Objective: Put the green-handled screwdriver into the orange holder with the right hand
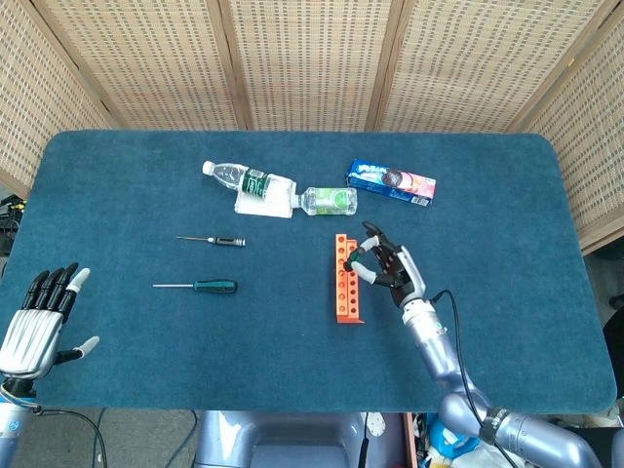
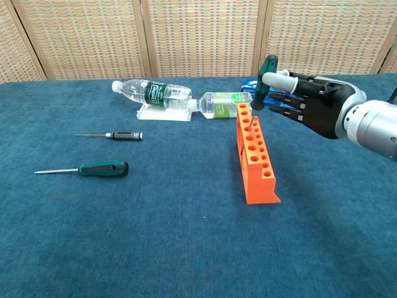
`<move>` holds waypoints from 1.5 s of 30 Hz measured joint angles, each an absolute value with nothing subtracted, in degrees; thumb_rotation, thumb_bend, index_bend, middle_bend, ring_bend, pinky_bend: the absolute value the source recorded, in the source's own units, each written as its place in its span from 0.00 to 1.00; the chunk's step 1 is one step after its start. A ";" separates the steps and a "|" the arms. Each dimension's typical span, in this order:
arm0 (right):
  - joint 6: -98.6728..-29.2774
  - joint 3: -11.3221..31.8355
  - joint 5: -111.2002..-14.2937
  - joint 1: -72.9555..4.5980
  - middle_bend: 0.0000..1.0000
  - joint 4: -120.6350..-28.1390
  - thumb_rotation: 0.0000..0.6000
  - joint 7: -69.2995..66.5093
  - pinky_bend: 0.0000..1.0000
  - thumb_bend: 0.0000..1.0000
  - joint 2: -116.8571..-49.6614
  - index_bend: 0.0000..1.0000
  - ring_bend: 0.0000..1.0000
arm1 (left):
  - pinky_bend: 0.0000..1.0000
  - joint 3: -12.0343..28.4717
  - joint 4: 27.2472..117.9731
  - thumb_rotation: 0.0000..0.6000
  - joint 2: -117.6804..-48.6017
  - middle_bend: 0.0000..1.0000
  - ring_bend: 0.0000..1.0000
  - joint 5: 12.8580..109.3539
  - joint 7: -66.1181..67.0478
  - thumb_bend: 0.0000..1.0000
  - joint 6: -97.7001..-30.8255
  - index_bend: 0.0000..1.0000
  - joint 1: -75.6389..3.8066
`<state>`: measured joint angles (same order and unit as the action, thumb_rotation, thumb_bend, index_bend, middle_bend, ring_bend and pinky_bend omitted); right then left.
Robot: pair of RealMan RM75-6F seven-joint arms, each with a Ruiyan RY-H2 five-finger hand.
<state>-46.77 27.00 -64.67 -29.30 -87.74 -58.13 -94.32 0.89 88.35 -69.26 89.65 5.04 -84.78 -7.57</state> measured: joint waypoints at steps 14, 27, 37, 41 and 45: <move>-47.02 26.11 -65.87 -29.64 0.07 -86.83 1.00 -58.84 0.00 0.22 -94.61 0.59 0.00 | 0.00 0.93 88.20 1.00 -69.27 0.00 0.00 89.50 4.71 0.00 -84.57 0.00 -7.67; -47.39 24.91 -66.90 -29.61 0.08 -86.65 1.00 -59.15 0.00 0.22 -94.90 0.49 0.00 | 0.00 1.04 88.18 1.00 -69.14 0.00 0.00 89.22 4.16 0.00 -84.47 0.00 -7.71; -48.43 24.33 -68.69 -29.62 0.08 -85.77 1.00 -60.48 0.00 0.22 -95.45 0.46 0.00 | 0.00 1.04 88.16 1.00 -69.08 0.00 0.00 89.31 3.96 0.00 -84.56 0.00 -7.71; -48.86 24.37 -69.20 -29.57 0.08 -85.87 1.00 -61.06 0.00 0.22 -95.09 0.45 0.00 | 0.00 1.04 88.19 1.00 -69.10 0.00 0.00 89.36 4.02 0.00 -84.60 0.00 -7.72; -49.24 24.51 -69.73 -29.40 0.07 -86.30 1.00 -61.55 0.00 0.22 -94.15 0.43 0.00 | 0.00 1.01 88.21 1.00 -69.11 0.00 0.00 89.40 4.08 0.00 -84.69 0.00 -7.69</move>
<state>-49.24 24.51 -69.73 -29.40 -86.30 -61.55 -94.15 1.01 88.21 -69.11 89.40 4.08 -84.69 -7.69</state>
